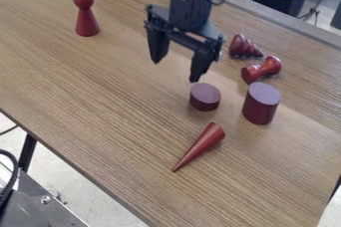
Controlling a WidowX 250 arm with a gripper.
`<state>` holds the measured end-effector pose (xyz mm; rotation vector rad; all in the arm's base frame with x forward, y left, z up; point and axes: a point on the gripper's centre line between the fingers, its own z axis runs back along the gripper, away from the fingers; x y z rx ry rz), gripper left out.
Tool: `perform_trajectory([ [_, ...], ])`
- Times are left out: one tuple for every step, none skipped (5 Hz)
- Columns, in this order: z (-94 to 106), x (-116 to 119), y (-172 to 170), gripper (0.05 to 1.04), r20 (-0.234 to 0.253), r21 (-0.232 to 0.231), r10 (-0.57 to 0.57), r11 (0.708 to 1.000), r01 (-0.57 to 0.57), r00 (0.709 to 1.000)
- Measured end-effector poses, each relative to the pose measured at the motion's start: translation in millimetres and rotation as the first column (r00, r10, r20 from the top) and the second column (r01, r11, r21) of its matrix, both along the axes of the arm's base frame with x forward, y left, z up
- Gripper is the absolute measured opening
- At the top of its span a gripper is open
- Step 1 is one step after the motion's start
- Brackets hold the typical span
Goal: Put the circle block in the middle of table
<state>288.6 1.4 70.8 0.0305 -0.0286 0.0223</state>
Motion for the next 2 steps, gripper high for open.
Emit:
perform_trajectory([
  [-15.6,5,-13,1.001,0.022,-0.009,-0.017,1.0,0.017,1.0],
  [-35.6,10,-21,1.001,0.021,-0.063,-0.029,0.998,0.03,0.999],
])
